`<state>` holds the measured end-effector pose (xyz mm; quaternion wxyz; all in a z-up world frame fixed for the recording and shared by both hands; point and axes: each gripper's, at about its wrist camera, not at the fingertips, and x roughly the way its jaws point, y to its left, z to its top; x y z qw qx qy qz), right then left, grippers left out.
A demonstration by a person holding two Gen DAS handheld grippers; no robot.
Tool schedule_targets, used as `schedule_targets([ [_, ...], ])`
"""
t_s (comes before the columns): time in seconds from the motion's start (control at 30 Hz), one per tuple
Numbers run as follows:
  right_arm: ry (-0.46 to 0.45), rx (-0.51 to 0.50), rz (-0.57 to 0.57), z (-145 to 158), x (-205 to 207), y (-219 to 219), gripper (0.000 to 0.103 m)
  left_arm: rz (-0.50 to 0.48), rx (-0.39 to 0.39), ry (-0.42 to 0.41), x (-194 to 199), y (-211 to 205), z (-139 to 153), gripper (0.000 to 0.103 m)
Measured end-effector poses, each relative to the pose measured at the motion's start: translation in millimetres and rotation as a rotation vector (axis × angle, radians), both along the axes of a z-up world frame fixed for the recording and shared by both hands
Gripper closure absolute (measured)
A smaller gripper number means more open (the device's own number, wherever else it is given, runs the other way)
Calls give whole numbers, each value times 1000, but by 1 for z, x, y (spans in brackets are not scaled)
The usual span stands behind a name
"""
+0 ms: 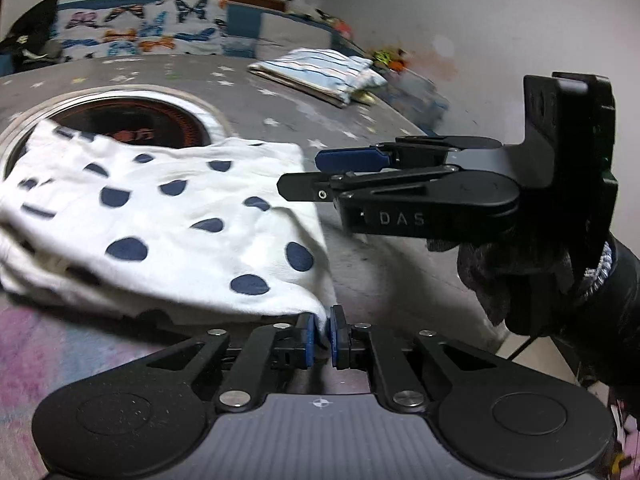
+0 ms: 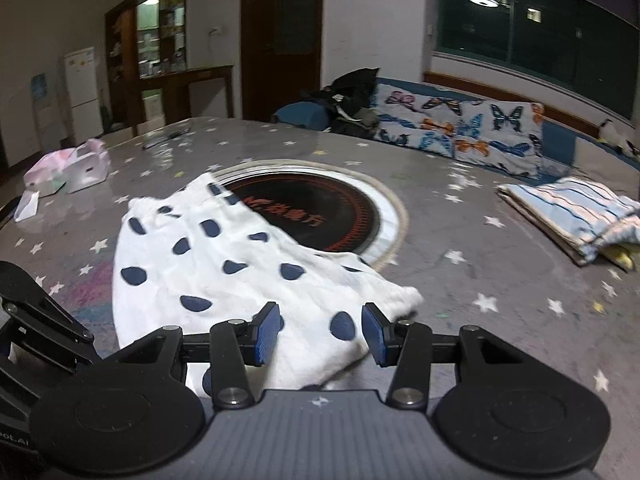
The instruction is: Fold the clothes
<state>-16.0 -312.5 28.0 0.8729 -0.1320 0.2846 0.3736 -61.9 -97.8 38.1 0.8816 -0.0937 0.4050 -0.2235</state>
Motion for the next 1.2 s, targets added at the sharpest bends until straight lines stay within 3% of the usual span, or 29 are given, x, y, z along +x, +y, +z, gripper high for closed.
schedule_targets([
  [0.37,-3,19,-4,3,-5,0,57,24,1,-93,-16,49,40,89],
  [0.57,-30,27,62,6,-16,26,57,181,35,-171,21,85,53,89],
  [0.77,-31,27,131,4,-23,57,57,252,56,-177,56,114,42,89],
  [1.2,-29,-27,264,-16,-46,101,57,267,58,-141,45,136,3,89],
])
